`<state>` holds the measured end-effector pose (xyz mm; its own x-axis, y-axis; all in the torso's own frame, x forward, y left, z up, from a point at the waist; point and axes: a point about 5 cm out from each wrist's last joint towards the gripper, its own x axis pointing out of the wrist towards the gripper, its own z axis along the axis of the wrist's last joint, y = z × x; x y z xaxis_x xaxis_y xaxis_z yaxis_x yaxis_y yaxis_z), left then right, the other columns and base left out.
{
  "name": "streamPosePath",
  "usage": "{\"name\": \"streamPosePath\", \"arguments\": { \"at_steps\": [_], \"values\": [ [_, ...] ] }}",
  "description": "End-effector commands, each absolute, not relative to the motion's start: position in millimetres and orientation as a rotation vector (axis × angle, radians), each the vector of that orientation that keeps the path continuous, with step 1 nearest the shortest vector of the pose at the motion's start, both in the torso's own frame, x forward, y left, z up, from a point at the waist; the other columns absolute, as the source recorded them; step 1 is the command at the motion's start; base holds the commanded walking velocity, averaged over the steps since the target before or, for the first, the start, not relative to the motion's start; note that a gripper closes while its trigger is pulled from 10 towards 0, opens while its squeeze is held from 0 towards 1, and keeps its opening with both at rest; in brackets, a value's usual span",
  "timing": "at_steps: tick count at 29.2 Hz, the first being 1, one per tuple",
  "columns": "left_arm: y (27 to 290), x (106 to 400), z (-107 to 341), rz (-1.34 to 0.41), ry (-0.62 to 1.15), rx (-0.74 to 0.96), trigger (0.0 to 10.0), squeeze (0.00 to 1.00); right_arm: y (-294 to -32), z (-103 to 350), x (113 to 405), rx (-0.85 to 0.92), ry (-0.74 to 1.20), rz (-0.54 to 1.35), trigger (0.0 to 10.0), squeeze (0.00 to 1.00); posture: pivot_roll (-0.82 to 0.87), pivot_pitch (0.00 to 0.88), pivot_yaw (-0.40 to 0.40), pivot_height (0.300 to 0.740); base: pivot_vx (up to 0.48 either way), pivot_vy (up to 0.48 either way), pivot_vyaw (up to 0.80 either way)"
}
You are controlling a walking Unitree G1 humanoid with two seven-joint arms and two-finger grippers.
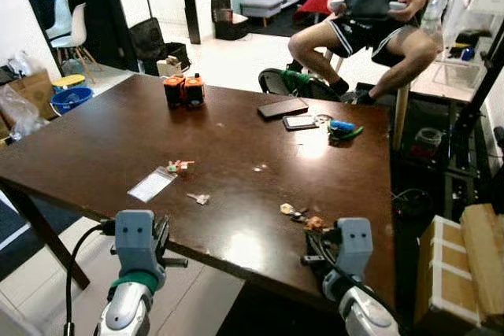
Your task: Hang keys on a hook
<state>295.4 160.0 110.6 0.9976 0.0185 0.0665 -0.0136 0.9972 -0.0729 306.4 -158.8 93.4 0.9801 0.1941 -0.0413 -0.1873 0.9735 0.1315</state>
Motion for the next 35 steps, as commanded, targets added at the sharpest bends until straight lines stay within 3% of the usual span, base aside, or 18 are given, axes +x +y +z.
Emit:
{"name": "streamPosePath", "arguments": {
  "at_steps": [1, 5, 16, 35],
  "values": [
    [164, 294, 108, 0.026, -0.053, -0.068, 10.0, 0.00, -156, 89, 305, 0.138, 0.070, 0.193, 10.0, 0.00, -0.10, 0.000, 0.122, 0.740, 0.000, -0.300, 0.00],
    [164, 295, 109, 0.032, -0.048, -0.130, 10.0, 0.00, -157, 89, 305, 0.138, 0.070, 0.193, 10.0, 0.00, -0.10, 0.000, 0.122, 0.740, 0.000, -0.075, 0.00],
    [162, 295, 111, 0.018, -0.062, -0.153, 10.0, 0.00, -157, 89, 305, 0.138, 0.072, 0.191, 10.0, 0.00, -0.10, 0.000, 0.122, 0.740, 0.000, 0.480, 0.00],
    [177, 280, 103, 0.068, -0.048, -0.129, 10.0, 0.00, -155, 84, 302, 0.147, 0.081, 0.190, 10.0, 0.00, -0.08, 0.000, 0.116, 0.740, 0.000, 0.000, 0.00]
  ]
}}
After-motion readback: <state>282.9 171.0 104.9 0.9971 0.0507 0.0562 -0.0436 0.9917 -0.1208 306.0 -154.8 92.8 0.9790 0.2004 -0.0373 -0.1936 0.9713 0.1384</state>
